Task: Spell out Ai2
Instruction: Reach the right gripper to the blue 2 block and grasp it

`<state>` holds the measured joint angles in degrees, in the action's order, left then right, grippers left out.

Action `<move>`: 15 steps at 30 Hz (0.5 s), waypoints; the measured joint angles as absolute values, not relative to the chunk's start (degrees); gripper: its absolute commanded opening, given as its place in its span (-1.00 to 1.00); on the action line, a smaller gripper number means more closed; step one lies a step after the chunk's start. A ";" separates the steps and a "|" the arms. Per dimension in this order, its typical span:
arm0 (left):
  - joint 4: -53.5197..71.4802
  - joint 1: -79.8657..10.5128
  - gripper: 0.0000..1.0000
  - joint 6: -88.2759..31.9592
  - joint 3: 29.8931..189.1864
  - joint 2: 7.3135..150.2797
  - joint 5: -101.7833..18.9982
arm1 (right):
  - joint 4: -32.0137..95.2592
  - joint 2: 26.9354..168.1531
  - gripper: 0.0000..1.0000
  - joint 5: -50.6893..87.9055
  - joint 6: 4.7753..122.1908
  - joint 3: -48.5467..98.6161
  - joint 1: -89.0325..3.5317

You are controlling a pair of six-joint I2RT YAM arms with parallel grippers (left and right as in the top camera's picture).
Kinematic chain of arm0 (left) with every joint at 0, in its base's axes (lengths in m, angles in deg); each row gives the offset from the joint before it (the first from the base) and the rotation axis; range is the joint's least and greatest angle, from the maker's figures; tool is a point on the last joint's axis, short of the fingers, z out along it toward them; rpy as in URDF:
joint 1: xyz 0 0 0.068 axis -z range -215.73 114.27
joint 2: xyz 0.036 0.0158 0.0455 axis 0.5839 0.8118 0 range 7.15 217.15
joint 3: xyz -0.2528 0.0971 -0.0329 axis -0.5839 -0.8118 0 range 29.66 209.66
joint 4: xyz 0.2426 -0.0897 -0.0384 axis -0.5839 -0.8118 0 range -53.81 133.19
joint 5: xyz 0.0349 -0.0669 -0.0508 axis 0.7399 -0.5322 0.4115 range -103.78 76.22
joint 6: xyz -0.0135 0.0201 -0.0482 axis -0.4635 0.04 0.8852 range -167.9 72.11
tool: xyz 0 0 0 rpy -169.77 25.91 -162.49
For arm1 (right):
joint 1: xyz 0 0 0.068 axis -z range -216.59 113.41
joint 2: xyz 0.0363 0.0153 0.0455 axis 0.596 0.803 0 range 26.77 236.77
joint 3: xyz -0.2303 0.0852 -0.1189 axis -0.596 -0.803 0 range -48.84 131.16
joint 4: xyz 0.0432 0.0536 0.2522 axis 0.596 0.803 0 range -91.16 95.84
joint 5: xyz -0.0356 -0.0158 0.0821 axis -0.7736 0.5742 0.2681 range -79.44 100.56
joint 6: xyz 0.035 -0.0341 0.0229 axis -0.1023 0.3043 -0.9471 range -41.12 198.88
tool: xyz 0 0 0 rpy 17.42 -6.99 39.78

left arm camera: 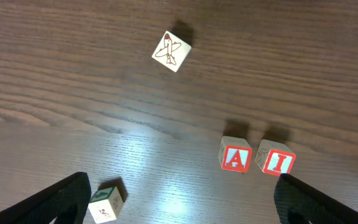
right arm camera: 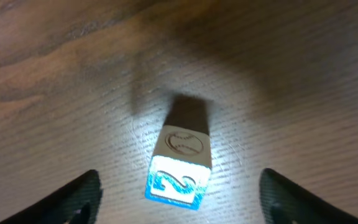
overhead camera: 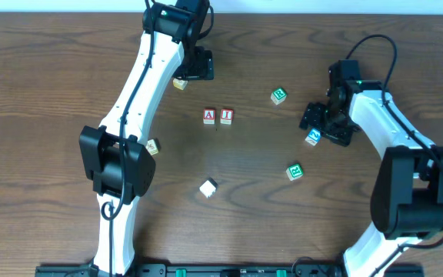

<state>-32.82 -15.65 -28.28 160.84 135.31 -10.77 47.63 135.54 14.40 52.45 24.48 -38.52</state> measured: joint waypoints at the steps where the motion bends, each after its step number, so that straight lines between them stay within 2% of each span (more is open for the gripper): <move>1: -32.82 -15.65 0.91 -28.28 160.84 135.31 -10.77 | 47.50 135.80 0.54 14.38 52.45 24.50 -38.63; 5: -32.82 -15.65 0.91 -28.28 160.84 135.31 -10.77 | 47.44 136.85 0.46 14.34 52.51 24.50 -38.70; 8: -32.82 -15.65 0.91 -28.28 160.84 135.31 -10.77 | 47.48 137.51 0.26 14.36 52.58 24.50 -38.76; 15: -32.84 -15.65 0.91 -28.26 160.84 135.31 -10.77 | 47.61 139.56 0.01 14.38 52.77 24.50 -39.15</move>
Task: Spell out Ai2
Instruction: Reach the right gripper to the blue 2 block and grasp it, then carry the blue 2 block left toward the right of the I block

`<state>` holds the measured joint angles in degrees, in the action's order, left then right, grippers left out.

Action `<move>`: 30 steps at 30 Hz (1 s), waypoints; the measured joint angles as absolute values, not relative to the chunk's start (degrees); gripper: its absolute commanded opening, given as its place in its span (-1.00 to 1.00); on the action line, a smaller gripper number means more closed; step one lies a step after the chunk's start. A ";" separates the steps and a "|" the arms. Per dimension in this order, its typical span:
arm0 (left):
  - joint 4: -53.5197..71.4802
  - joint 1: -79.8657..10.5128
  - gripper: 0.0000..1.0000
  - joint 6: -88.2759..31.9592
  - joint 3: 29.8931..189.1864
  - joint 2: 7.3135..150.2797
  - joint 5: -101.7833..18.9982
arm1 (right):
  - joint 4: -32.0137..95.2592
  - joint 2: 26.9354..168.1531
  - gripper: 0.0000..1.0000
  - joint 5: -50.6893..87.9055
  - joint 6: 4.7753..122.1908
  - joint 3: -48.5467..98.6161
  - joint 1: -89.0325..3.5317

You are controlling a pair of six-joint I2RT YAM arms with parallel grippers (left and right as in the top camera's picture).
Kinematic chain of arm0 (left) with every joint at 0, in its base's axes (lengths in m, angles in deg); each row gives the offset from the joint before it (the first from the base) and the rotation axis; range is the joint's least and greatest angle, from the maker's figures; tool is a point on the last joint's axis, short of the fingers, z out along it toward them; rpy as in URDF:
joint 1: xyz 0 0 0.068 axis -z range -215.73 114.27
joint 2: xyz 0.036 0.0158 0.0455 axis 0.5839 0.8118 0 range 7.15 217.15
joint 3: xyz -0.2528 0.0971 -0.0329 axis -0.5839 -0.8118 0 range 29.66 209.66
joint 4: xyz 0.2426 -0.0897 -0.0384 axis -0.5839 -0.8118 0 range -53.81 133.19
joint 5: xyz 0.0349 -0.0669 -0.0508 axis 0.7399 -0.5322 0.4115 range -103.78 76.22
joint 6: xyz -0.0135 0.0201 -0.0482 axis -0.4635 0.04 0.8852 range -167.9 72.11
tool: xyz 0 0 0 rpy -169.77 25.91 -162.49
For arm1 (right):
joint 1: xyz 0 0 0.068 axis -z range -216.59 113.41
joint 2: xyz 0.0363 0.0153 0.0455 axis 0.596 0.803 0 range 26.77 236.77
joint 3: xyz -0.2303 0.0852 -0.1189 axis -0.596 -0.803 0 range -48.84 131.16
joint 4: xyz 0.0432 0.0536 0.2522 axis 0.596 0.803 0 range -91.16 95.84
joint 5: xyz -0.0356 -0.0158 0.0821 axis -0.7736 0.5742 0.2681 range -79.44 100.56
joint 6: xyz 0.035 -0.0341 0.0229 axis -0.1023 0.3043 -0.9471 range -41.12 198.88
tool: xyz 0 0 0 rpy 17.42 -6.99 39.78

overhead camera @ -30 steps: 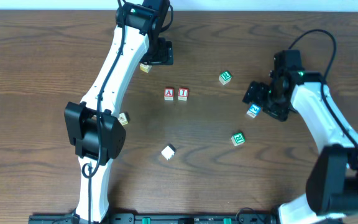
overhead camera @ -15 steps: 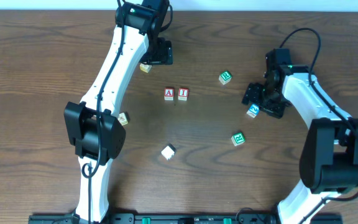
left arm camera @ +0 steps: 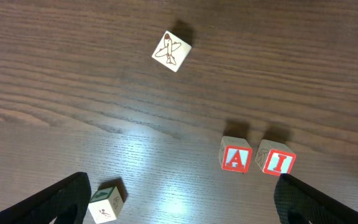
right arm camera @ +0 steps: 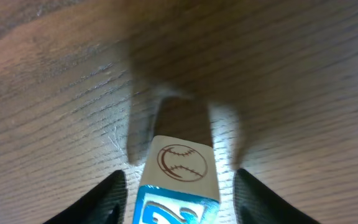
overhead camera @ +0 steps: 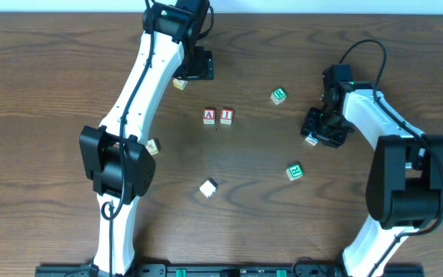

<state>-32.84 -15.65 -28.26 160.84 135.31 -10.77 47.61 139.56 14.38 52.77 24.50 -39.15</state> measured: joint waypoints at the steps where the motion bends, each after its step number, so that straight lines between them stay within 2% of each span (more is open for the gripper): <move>1: -32.82 -15.65 0.91 -28.28 160.84 135.31 -10.75 | 47.61 139.70 -0.05 14.38 52.80 24.50 -39.31; 13: -32.78 -15.65 0.91 -28.28 160.84 135.31 -10.77 | 47.50 139.80 -0.37 14.16 53.17 24.50 -39.61; 16: -32.62 -15.65 0.91 -28.28 160.84 135.31 -10.77 | 47.52 139.80 -0.38 13.50 53.73 24.50 -39.61; 20: -32.60 -15.65 0.91 -28.26 160.84 135.31 -10.77 | 47.52 139.80 -0.58 13.11 55.22 24.52 -39.61; 22: -32.58 -15.67 0.91 -28.28 160.84 135.31 -10.71 | 47.55 139.80 -0.68 13.11 56.62 24.59 -39.61; 25: -32.58 -15.93 0.91 -28.41 160.84 135.31 -9.68 | 48.14 139.83 -0.95 13.44 60.42 25.44 -39.94; 30: -32.65 -18.47 0.91 -28.63 160.84 135.31 -8.74 | 51.76 139.87 -0.98 15.82 70.56 33.64 -43.11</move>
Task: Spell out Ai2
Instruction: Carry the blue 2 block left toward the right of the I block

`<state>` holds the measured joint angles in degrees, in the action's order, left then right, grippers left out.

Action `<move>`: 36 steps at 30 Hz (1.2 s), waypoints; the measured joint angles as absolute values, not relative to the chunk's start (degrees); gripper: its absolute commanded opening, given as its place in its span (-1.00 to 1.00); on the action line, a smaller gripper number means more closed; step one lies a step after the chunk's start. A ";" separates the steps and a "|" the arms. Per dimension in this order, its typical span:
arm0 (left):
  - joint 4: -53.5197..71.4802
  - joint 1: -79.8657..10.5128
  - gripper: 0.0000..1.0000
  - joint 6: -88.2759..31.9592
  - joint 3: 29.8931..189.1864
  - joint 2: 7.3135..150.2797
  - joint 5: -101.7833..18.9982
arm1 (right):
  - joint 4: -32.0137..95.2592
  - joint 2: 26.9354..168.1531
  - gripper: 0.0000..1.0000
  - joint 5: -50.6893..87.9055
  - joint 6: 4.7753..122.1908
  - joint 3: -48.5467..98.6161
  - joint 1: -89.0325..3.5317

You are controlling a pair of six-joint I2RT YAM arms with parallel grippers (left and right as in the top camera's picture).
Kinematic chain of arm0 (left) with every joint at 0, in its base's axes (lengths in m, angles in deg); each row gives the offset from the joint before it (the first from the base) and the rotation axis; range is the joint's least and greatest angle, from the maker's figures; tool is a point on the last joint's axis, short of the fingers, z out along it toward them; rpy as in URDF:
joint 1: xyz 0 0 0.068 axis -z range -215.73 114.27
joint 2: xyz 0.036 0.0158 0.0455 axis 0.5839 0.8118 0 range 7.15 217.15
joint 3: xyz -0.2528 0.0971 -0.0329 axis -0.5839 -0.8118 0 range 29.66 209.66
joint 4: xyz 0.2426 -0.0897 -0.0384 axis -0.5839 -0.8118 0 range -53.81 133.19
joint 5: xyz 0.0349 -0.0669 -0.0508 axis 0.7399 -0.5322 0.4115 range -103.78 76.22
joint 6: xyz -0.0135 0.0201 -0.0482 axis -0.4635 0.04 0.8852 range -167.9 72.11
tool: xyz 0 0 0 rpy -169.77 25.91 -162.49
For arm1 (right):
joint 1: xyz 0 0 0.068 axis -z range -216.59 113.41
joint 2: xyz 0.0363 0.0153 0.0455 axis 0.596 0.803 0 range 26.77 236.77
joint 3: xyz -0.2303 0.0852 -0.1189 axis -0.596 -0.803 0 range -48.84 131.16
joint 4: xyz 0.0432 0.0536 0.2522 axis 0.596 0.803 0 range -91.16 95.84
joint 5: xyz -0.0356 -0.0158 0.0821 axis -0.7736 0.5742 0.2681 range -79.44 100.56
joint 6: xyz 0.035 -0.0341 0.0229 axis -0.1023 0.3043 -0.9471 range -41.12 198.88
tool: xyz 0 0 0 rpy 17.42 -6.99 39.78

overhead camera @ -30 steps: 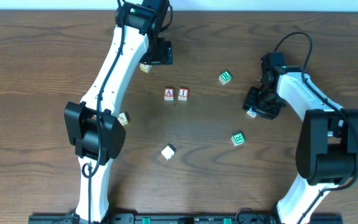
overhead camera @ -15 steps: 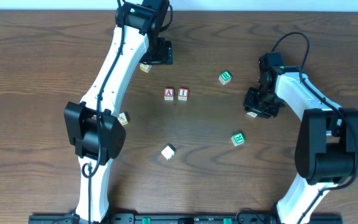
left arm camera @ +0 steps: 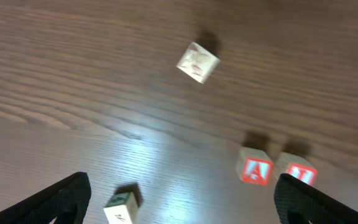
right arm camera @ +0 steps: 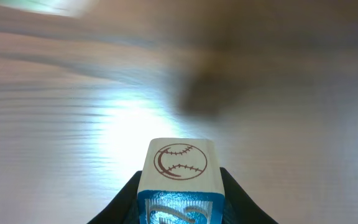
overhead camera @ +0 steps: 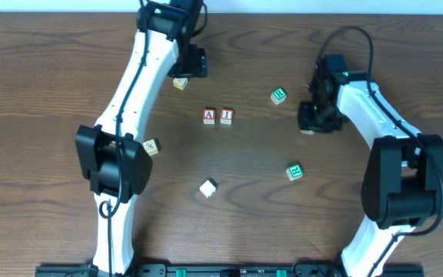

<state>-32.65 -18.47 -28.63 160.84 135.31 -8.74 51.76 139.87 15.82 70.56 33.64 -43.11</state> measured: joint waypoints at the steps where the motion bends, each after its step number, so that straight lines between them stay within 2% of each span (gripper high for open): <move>1: -32.65 -19.82 0.91 -28.67 160.84 135.31 -8.59 | 52.77 139.87 -0.98 16.74 73.80 36.50 -44.53; 4: -32.89 -22.60 0.91 -28.69 160.84 135.31 -8.56 | 55.44 139.87 -0.98 18.64 81.54 42.18 -48.53; 9: -33.28 -26.97 0.91 -28.69 160.84 135.31 -9.04 | 59.39 139.87 -0.97 20.85 87.20 44.35 -52.71; 19: -33.35 -28.46 0.91 -29.55 160.84 135.31 -9.31 | 59.24 139.87 -0.97 34.53 97.45 44.32 -53.23; 26: -33.35 -28.57 0.91 -29.79 160.84 135.31 -9.33 | 57.62 139.87 -0.98 43.14 100.07 44.32 -53.17; 32: -33.35 -28.57 0.91 -29.79 160.84 135.31 -9.33 | 57.12 139.87 -0.97 42.07 103.70 44.32 -52.99; 36: -33.35 -28.57 0.91 -29.79 160.84 135.31 -9.33 | 56.35 139.87 -0.98 38.07 113.32 44.32 -52.73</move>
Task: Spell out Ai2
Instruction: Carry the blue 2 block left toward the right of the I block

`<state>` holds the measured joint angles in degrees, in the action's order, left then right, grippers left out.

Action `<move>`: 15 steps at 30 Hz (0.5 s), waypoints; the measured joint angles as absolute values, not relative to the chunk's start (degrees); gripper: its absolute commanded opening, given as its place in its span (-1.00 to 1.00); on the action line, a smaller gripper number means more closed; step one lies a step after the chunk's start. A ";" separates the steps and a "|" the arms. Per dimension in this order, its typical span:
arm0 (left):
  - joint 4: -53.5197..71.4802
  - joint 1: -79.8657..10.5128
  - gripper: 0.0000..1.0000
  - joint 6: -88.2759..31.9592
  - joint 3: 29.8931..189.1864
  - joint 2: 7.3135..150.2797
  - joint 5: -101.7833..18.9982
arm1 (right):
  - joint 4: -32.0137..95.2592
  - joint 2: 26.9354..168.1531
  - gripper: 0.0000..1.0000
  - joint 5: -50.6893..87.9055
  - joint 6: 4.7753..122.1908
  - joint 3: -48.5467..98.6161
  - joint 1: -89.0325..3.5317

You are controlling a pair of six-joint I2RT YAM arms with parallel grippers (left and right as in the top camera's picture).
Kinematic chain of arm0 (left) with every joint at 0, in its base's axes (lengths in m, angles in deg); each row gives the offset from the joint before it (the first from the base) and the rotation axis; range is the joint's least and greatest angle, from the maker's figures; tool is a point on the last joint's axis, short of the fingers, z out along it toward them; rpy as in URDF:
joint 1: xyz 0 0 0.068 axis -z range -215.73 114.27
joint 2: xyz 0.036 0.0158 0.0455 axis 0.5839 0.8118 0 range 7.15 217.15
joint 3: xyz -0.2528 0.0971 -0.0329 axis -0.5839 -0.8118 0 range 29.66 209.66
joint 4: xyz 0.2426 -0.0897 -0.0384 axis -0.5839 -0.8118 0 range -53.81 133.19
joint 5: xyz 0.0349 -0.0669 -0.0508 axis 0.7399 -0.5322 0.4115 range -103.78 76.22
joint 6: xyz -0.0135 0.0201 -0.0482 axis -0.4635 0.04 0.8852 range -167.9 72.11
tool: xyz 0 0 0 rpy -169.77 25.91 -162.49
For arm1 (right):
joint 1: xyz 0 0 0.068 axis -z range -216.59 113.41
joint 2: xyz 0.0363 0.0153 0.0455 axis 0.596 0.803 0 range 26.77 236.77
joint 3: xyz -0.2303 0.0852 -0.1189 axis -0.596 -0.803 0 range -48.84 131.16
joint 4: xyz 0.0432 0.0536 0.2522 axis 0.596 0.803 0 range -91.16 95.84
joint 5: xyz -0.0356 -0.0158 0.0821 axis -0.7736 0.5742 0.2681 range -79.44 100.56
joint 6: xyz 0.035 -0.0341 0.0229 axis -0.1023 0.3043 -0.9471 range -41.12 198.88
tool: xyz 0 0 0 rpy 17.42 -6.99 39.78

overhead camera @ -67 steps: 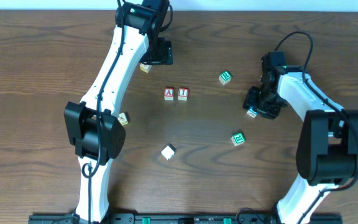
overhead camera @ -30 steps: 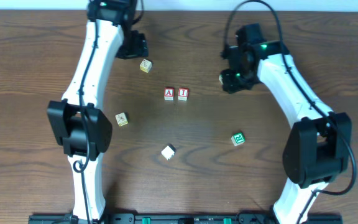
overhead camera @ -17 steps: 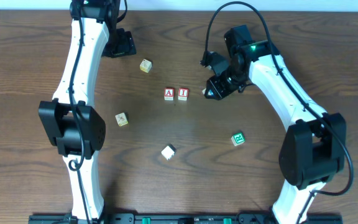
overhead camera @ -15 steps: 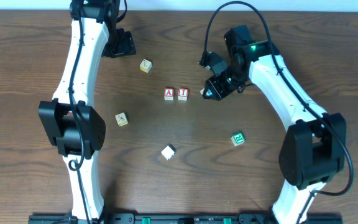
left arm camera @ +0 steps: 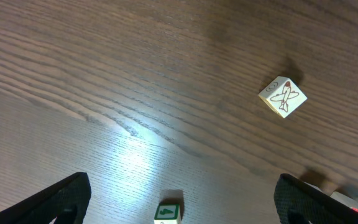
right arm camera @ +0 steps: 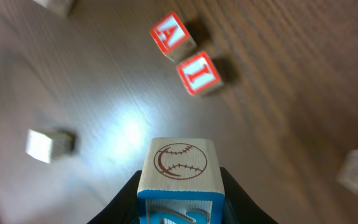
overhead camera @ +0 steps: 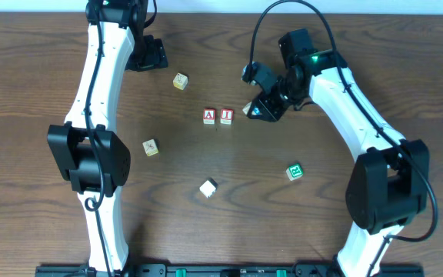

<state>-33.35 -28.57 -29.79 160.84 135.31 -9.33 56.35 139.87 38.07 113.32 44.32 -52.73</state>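
Two red-lettered blocks sit side by side mid-table, the A block (overhead camera: 209,115) (right arm camera: 173,36) on the left and the I block (overhead camera: 227,115) (right arm camera: 197,73) on the right. My right gripper (overhead camera: 258,110) (right arm camera: 179,202) is shut on the blue 2 block (right arm camera: 179,177), baseball face up. It holds that block just right of the I block and seemingly above the table. My left gripper (overhead camera: 149,54) (left arm camera: 182,183) stands open at the far left, with nothing between its fingers.
An airplane block (overhead camera: 179,81) (left arm camera: 283,96) lies near the left gripper. A pale block with a green face (overhead camera: 151,147) (left arm camera: 168,213) sits at the left. A white block (overhead camera: 208,187) (right arm camera: 42,144) and a green block (overhead camera: 294,171) lie nearer the front.
My right gripper, still shut on the 2 block, has moved left from the right side to just right of the I block. The left arm has moved further left, away from the airplane block.
My right gripper hung open over the 2 block lying at the right. Then its fingers stood around the block. Then it was shut on the block, off the table. Now the block is next to the I. The left gripper stayed open and drew off leftwards.
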 measured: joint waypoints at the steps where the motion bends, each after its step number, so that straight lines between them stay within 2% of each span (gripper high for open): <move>1: -33.35 -28.57 0.91 -29.79 160.84 135.31 -9.33 | 56.24 139.87 -0.98 37.28 115.52 44.32 -52.68; 6: -33.35 -28.57 0.91 -29.81 160.84 135.31 -9.33 | 53.97 139.87 -0.98 30.18 125.84 44.32 -53.67; 9: -33.26 -28.57 0.91 -30.29 160.84 135.31 -9.33 | 53.67 140.81 -0.98 25.35 131.57 44.35 -57.36; 15: -33.00 -28.61 0.91 -32.74 160.84 135.31 -7.67 | 53.23 145.44 -0.98 21.18 136.53 44.35 -62.91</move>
